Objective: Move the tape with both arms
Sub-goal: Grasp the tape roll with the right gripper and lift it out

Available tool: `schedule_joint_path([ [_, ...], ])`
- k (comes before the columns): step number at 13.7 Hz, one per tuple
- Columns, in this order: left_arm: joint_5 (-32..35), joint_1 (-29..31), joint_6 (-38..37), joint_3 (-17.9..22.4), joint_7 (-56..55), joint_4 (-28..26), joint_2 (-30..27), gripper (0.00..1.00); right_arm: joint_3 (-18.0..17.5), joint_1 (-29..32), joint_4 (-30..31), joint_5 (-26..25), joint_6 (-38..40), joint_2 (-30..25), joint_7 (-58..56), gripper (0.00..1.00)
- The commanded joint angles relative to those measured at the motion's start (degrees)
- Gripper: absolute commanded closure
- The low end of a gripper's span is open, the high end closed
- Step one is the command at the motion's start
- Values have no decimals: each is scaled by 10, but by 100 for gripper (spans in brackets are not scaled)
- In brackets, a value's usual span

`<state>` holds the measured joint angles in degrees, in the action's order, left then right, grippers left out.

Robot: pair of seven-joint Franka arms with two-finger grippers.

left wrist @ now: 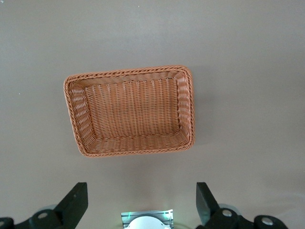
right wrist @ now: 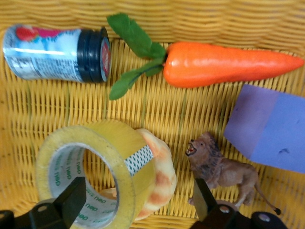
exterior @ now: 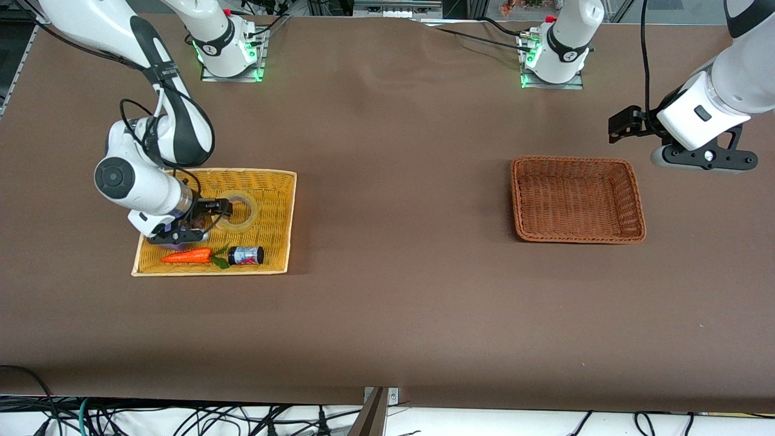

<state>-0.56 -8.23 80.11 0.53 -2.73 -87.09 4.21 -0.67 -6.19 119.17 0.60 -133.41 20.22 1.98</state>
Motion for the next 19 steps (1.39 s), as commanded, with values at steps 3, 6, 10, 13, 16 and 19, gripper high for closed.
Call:
schedule_joint_path([
  [3,7,1,-12,-4,-1,14,4,0,1,-1,66,-8,-76,-22,-8,30],
  [6,7,1,-12,-3,-1,15,5,0,1,-1,62,-8,-72,-26,-15,100],
  [10,7,1,-12,-3,-2,15,5,0,0,-1,54,-8,-60,-33,-31,100],
  [13,7,1,-12,-2,-2,15,5,0,0,-1,47,-7,-52,-39,-31,100],
  [16,7,1,-12,-3,-2,15,4,0,-23,-2,-54,-4,86,-50,-8,100],
  [19,7,0,-12,-4,-2,15,4,0,-100,-13,-164,-6,189,-41,158,100],
])
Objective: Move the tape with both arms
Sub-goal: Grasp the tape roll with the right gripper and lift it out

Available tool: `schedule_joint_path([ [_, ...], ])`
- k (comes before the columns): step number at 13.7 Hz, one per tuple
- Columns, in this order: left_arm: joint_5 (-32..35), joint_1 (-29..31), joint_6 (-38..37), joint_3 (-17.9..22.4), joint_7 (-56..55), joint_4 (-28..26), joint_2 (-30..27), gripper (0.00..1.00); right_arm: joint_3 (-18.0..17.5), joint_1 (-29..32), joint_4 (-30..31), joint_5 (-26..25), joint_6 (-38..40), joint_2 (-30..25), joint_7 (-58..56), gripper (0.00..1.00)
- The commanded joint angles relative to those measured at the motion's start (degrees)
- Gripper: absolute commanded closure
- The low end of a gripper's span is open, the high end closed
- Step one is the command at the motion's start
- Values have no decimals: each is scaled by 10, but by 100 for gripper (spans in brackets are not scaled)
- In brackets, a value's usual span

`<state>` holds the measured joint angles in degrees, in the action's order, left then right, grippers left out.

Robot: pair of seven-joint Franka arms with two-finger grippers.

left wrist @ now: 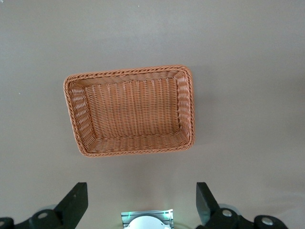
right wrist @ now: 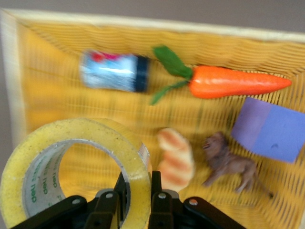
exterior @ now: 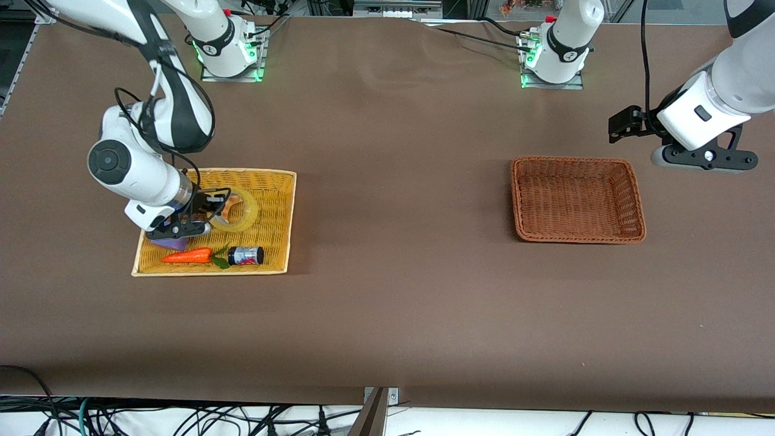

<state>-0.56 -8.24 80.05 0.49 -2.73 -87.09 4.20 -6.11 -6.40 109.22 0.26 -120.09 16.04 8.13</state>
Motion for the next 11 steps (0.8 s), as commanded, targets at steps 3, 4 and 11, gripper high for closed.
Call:
schedule_joint_path([
  [3,7,0,-11,-4,-2,15,4,0,-58,-96,-140,-3,53,51,257,100],
  [4,7,0,-10,-4,-2,15,5,0,-57,-123,-166,-9,51,74,302,100],
  [11,-2,-6,-5,-9,6,15,15,0,-56,-224,-313,-36,15,236,469,100],
])
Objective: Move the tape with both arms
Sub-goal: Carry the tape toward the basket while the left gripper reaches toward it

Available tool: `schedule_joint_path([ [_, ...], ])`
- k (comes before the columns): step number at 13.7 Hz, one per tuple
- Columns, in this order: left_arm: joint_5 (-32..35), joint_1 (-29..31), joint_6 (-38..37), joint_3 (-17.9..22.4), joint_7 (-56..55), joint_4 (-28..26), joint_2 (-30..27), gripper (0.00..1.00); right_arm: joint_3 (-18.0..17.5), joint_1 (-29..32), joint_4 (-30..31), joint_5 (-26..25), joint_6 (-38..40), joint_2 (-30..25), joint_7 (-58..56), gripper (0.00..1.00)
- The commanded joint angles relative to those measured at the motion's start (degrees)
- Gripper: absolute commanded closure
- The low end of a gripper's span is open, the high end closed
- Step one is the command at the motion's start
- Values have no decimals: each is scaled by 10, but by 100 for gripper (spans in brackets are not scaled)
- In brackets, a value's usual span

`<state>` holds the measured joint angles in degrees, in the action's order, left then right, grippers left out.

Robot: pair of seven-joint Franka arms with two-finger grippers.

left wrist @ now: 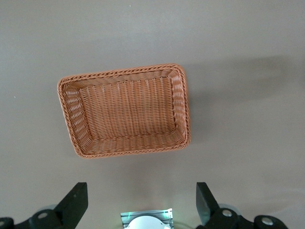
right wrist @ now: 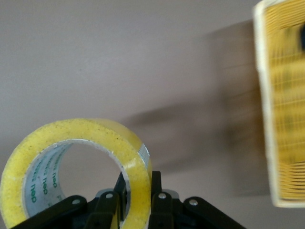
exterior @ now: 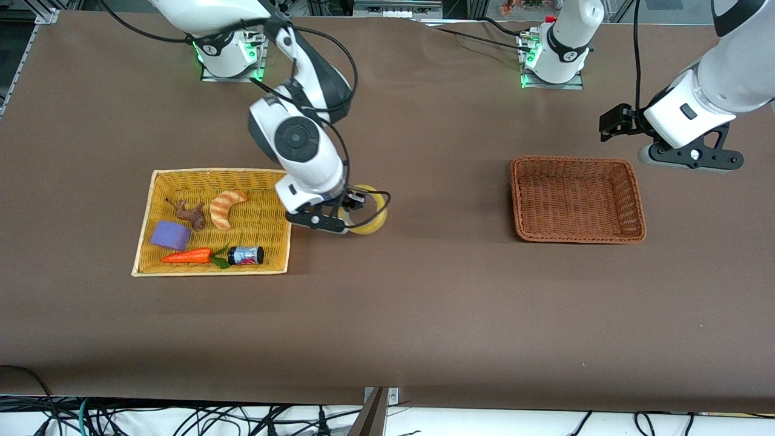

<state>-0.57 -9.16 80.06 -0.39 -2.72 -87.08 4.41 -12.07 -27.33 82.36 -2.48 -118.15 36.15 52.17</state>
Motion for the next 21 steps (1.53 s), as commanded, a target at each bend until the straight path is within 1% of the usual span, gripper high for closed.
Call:
schedule_joint_path([
  [1,-4,5,-5,1,7,15,19,0,4,-23,-44,-9,-21,45,37,100],
  [2,-6,4,-3,2,7,15,25,0,4,-32,-45,-9,-31,55,52,100],
  [3,-6,3,-3,2,0,15,51,0,4,-39,-44,-9,-49,66,68,100],
  [4,-8,5,-4,3,6,16,60,0,4,-47,-44,-9,-68,76,82,100],
  [7,-6,6,-5,-1,7,16,59,0,5,-60,-44,-13,-97,103,94,100],
  [9,-21,4,-3,1,6,7,61,0,5,-65,-44,-26,-103,118,94,100],
  [10,-42,3,6,2,-3,-3,63,0,5,-69,-44,-30,-110,123,94,100],
  [13,-101,4,96,0,-48,-77,60,0,5,-69,-44,-52,-117,136,93,100],
  [14,-115,-2,124,-7,-74,-95,61,0,5,-70,-44,-57,-118,139,94,98],
  [15,-116,-6,152,-27,-97,-111,62,0,6,-76,-44,-70,-122,140,93,59],
  [16,-116,-8,177,-45,-120,-127,62,0,6,-77,-44,-89,-125,142,94,39],
  [17,-116,-9,203,-66,-150,-143,65,0,6,-77,-43,-109,-125,142,93,16],
  [18,-116,-18,236,-80,-183,-159,73,0,6,-77,-44,-136,-120,139,85,0],
  [19,-115,-35,267,-86,-211,-169,85,0,5,-76,-44,-150,-107,129,81,0],
  [21,-115,-63,317,-89,-241,-174,117,0,5,-70,-45,-148,-31,86,66,0],
])
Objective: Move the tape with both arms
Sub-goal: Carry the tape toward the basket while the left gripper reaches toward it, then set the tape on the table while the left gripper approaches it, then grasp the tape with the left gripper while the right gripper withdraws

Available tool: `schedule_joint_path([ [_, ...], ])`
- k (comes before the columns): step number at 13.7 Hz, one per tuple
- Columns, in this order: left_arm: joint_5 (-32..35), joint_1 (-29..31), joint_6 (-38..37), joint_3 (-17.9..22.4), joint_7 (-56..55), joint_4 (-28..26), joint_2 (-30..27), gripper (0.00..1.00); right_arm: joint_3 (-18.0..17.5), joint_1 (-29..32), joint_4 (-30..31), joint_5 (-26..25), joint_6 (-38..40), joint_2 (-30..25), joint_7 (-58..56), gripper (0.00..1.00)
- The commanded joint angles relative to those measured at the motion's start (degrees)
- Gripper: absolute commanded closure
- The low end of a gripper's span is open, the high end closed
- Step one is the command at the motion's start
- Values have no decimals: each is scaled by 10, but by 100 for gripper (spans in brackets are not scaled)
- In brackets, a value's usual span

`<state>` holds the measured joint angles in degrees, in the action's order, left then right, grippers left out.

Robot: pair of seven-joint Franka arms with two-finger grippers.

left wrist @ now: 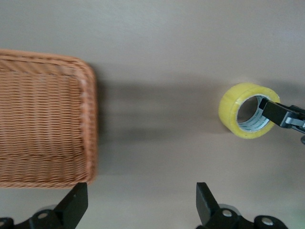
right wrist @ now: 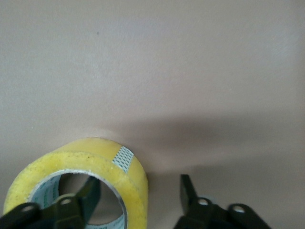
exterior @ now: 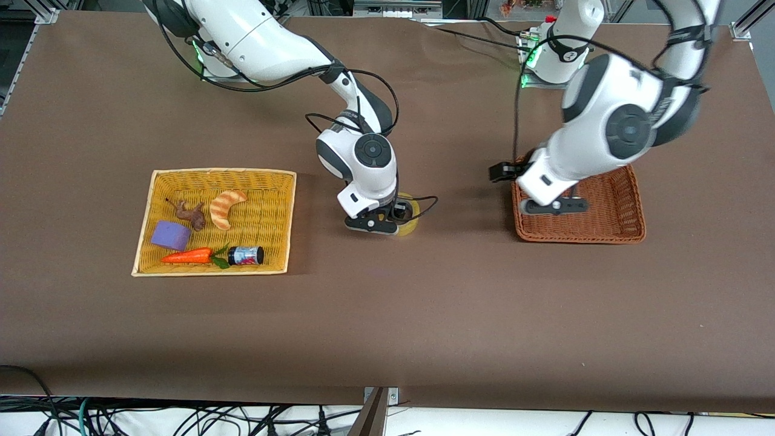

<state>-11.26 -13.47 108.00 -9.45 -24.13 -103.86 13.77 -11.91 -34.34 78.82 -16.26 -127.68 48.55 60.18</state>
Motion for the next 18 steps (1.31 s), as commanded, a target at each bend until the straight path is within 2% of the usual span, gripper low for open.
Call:
schedule_joint_path([
  [1,-9,-30,53,1,-41,-6,40,0,1,15,-9,-7,102,-65,-55,0],
  [2,-10,-40,71,1,-54,-6,50,0,-1,39,-9,20,132,-92,-107,0],
  [4,-11,-64,112,1,-88,-4,79,0,3,86,-9,105,163,-136,-228,0],
  [5,-11,-77,142,0,-113,0,99,0,3,110,-9,125,179,-152,-276,0],
  [7,-10,-85,200,-20,-171,10,143,0,3,156,-9,127,224,-173,-334,0],
  [9,-11,-108,240,-22,-181,16,170,0,7,191,-9,124,254,-194,-391,0],
  [13,-9,-141,269,-20,-219,30,209,0,60,280,-9,127,340,-231,-590,0],
  [15,-10,-148,277,-19,-231,58,235,0,79,300,-9,122,352,-254,-604,0],
  [18,-10,-154,278,-4,-232,81,255,1,129,300,-9,121,354,-269,-611,0],
])
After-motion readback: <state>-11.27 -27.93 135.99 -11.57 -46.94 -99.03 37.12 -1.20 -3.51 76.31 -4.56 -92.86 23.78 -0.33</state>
